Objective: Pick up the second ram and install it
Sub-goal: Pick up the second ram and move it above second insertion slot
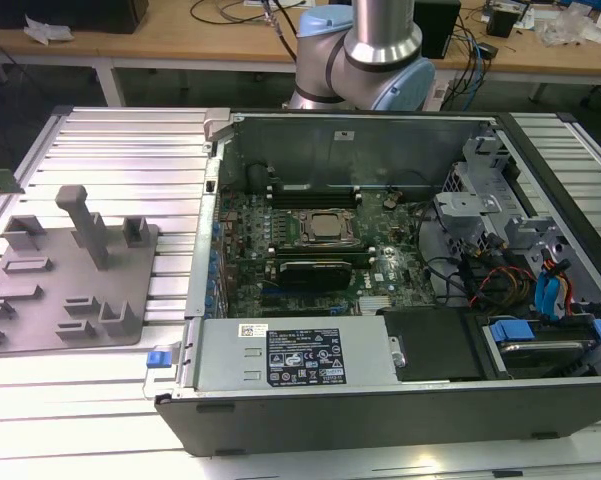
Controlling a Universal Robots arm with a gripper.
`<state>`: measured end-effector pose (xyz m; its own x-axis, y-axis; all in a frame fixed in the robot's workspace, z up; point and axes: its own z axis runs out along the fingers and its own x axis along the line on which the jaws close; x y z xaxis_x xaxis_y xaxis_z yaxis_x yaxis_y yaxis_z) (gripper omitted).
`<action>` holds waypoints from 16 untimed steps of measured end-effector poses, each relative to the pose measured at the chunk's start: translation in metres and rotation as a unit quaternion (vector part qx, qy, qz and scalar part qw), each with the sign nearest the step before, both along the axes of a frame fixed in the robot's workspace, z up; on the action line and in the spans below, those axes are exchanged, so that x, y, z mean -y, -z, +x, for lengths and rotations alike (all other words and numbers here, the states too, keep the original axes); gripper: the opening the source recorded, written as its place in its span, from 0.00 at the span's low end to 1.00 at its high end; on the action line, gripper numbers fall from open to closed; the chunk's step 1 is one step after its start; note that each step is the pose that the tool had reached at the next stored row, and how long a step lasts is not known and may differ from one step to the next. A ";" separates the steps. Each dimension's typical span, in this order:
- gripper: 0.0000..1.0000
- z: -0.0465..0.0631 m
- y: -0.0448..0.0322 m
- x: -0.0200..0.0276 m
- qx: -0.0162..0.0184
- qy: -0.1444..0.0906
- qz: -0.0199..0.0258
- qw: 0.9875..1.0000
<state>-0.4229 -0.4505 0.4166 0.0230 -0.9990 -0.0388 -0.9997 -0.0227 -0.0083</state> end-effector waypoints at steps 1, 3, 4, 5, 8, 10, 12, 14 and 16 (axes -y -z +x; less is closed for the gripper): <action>0.09 0.000 0.0000 0.0000 0.000 0.000 0.001 1.000; 0.09 0.000 -0.0001 0.0000 0.000 0.000 0.001 1.000; 0.09 0.000 0.0000 0.0001 -0.002 0.000 0.001 1.000; 0.09 0.000 0.0000 0.0001 -0.009 0.000 0.001 1.000; 0.09 0.001 0.0001 0.0000 -0.026 0.000 0.002 1.000; 0.09 0.001 0.0001 0.0000 -0.026 0.000 0.002 1.000; 0.09 0.002 0.0001 0.0000 -0.026 0.000 0.002 1.000; 0.09 0.010 0.0001 0.0000 -0.026 0.000 0.002 1.000; 0.09 0.012 -0.0003 0.0000 -0.026 0.000 0.003 1.000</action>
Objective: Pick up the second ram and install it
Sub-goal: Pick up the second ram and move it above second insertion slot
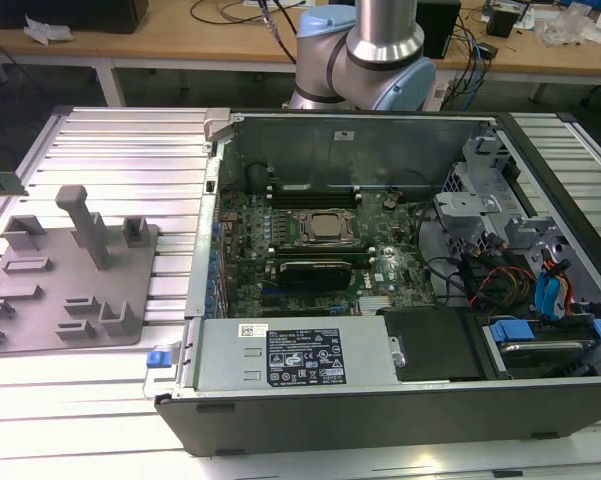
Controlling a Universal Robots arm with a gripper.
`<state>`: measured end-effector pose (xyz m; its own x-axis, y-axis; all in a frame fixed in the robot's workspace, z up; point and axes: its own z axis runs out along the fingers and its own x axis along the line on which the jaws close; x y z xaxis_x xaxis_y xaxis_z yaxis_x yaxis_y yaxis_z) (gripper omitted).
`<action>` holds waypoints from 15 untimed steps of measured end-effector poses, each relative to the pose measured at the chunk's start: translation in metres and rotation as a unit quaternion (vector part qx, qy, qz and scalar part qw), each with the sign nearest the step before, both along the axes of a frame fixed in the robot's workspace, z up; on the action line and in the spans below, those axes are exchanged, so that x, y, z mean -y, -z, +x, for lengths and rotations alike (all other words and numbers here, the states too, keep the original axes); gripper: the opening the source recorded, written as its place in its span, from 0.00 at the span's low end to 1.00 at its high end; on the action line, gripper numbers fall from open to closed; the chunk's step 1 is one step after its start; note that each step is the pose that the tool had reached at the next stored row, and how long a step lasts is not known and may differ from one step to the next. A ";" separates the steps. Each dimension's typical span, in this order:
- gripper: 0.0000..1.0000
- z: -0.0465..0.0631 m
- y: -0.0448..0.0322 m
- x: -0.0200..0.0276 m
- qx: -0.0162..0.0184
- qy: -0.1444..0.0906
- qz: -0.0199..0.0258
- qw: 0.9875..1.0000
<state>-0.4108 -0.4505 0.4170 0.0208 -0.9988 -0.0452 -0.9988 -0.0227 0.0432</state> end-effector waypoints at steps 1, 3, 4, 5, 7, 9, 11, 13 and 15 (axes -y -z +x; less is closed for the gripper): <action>0.09 0.000 -0.0017 0.0000 0.000 0.000 0.001 1.000; 0.09 0.000 -0.0062 0.0000 0.000 0.000 0.001 1.000; 0.09 0.000 -0.0116 0.0000 0.000 0.000 0.001 1.000; 0.09 0.000 -0.0119 0.0000 0.000 0.000 0.001 1.000; 0.09 0.000 -0.0125 0.0000 0.000 0.000 0.001 1.000; 0.09 0.003 -0.0127 0.0000 0.000 0.000 0.001 1.000; 0.09 0.011 -0.0127 0.0000 0.000 0.000 0.001 1.000; 0.09 0.015 -0.0126 0.0000 0.000 0.000 0.001 1.000; 0.09 0.021 -0.0127 0.0000 0.000 0.000 0.001 1.000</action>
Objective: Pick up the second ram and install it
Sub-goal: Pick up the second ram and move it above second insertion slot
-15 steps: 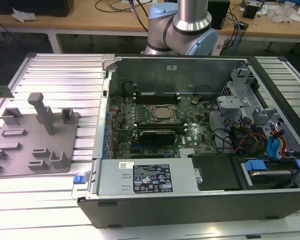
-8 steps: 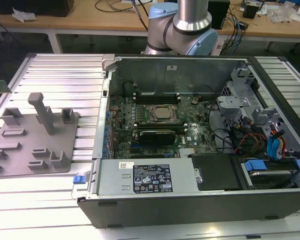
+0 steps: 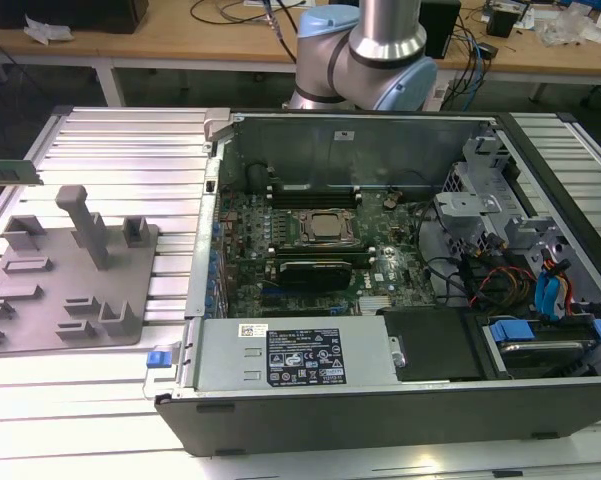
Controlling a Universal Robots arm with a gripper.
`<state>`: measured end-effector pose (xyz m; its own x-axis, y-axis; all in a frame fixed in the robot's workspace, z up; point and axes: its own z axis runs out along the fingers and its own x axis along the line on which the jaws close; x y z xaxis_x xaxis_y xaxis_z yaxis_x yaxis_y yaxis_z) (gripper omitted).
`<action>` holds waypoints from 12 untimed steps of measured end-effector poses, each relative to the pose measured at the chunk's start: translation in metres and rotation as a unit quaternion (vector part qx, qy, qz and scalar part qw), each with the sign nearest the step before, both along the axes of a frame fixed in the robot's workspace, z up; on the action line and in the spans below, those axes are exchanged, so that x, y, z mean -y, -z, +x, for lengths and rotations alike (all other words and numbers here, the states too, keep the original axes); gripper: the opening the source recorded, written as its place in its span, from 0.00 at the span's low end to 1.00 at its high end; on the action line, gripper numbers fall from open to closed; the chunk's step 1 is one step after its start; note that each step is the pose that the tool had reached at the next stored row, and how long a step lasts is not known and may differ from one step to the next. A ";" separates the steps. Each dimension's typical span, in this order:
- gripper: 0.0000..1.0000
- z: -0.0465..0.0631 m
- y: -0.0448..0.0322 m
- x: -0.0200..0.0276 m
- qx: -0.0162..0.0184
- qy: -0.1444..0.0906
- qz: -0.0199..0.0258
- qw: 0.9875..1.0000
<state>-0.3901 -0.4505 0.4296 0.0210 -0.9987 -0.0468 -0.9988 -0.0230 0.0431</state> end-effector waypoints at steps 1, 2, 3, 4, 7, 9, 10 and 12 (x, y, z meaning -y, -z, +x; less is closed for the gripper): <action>0.09 0.003 0.0000 0.0000 0.000 0.000 0.000 1.000; 0.09 0.008 0.0000 0.0000 0.000 0.000 0.000 1.000; 0.09 0.011 0.0000 0.0000 0.000 0.000 0.000 1.000; 0.09 0.012 0.0000 0.0000 0.000 0.000 0.000 1.000; 0.09 0.019 0.0000 0.0000 0.000 0.000 0.000 1.000; 0.09 0.026 0.0000 0.0000 0.000 0.000 0.000 1.000; 0.09 0.029 0.0000 0.0000 0.000 0.000 0.000 1.000; 0.09 0.034 0.0000 0.0000 0.000 0.000 0.000 1.000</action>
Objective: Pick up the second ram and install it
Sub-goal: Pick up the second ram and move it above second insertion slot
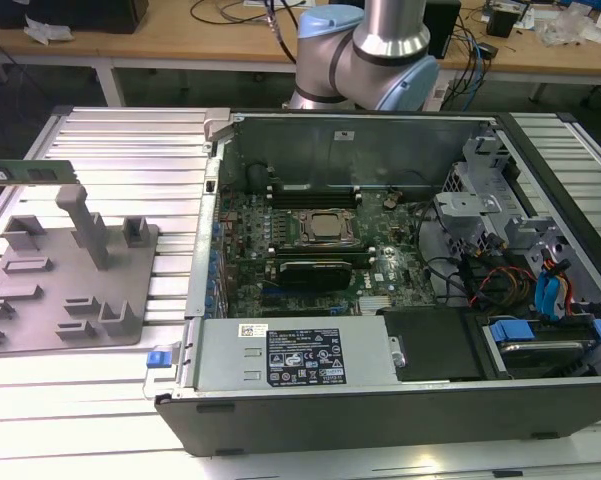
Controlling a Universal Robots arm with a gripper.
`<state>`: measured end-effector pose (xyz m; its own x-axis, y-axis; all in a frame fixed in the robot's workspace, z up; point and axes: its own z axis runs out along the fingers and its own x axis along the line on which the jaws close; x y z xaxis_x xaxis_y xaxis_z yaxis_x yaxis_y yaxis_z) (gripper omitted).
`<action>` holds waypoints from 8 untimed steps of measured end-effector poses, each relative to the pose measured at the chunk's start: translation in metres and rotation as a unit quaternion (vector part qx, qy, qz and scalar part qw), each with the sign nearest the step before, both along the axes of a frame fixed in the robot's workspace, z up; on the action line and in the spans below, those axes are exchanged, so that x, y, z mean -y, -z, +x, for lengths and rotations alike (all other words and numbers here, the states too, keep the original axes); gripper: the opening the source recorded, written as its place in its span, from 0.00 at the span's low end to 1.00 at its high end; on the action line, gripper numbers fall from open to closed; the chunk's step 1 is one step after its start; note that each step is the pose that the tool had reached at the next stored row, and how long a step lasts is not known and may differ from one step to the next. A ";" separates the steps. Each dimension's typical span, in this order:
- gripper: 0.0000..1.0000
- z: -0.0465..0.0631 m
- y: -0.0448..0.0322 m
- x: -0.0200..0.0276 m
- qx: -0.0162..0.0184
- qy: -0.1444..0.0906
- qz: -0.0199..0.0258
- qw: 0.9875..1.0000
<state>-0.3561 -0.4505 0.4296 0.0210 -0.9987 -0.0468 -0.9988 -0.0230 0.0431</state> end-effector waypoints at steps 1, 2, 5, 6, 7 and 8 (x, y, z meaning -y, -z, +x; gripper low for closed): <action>0.09 0.002 0.0000 0.0000 0.000 0.000 0.000 1.000; 0.09 0.005 0.0001 0.0000 0.000 0.000 0.000 1.000; 0.09 0.013 0.0001 0.0000 0.000 0.000 0.000 1.000; 0.09 0.015 0.0001 0.0000 0.000 0.000 0.000 1.000; 0.09 0.018 0.0001 0.0000 0.000 0.000 0.000 1.000; 0.09 0.022 0.0000 0.0000 0.000 0.000 0.000 1.000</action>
<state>-0.3339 -0.4505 0.4296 0.0209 -0.9987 -0.0468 -0.9988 -0.0229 0.0431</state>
